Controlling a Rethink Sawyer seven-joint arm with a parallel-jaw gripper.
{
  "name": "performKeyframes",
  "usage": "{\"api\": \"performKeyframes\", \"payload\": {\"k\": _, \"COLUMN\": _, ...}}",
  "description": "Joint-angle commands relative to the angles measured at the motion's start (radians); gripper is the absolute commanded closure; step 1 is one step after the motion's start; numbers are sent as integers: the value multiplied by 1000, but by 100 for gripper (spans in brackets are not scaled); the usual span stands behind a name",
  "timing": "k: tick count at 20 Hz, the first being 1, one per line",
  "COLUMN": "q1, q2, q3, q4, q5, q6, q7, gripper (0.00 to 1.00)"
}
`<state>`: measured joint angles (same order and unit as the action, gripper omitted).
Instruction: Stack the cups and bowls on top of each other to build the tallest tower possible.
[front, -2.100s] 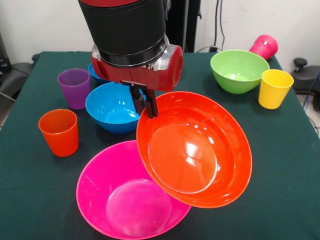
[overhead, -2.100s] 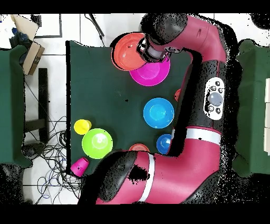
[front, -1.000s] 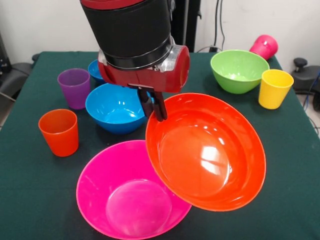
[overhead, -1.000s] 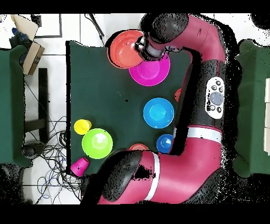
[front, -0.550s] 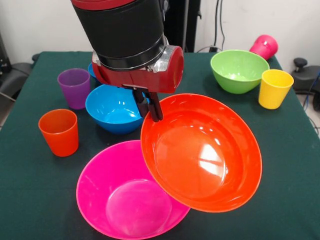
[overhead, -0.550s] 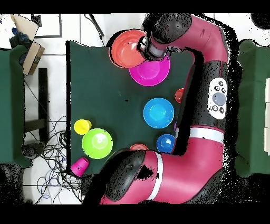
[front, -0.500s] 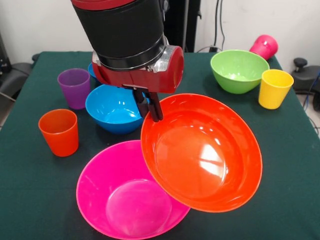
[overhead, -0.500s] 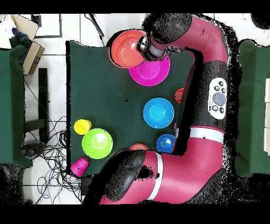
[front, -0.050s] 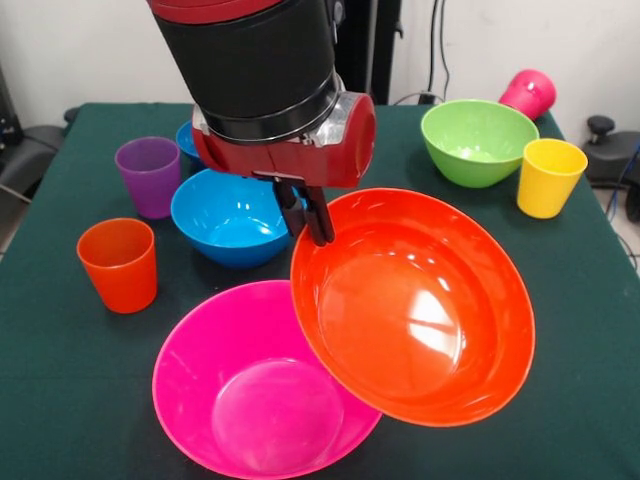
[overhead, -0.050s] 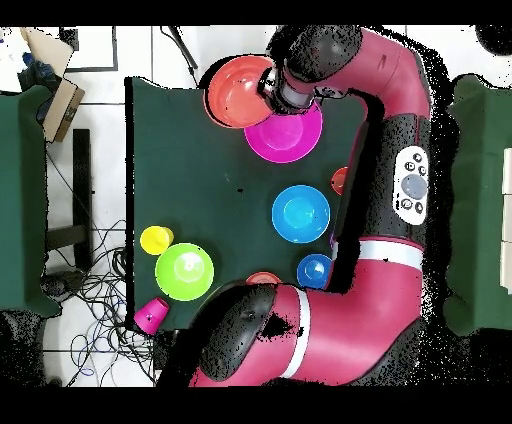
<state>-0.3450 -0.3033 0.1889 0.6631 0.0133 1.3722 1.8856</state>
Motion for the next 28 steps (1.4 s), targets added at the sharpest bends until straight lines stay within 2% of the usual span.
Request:
{"api": "performKeyframes", "payload": {"k": 1, "q1": -24, "q2": 29, "q3": 105, "q4": 91, "q5": -38, "q6": -15, "q7": -292, "gripper": 100}}
{"api": "performKeyframes", "payload": {"k": 14, "q1": -44, "q2": 41, "q3": 133, "q4": 86, "q5": -45, "q6": -12, "q7": -308, "gripper": 100}}
{"api": "performKeyframes", "payload": {"k": 28, "q1": -70, "q2": 33, "q3": 156, "q4": 131, "q5": -39, "q6": -42, "q7": -329, "gripper": 100}}
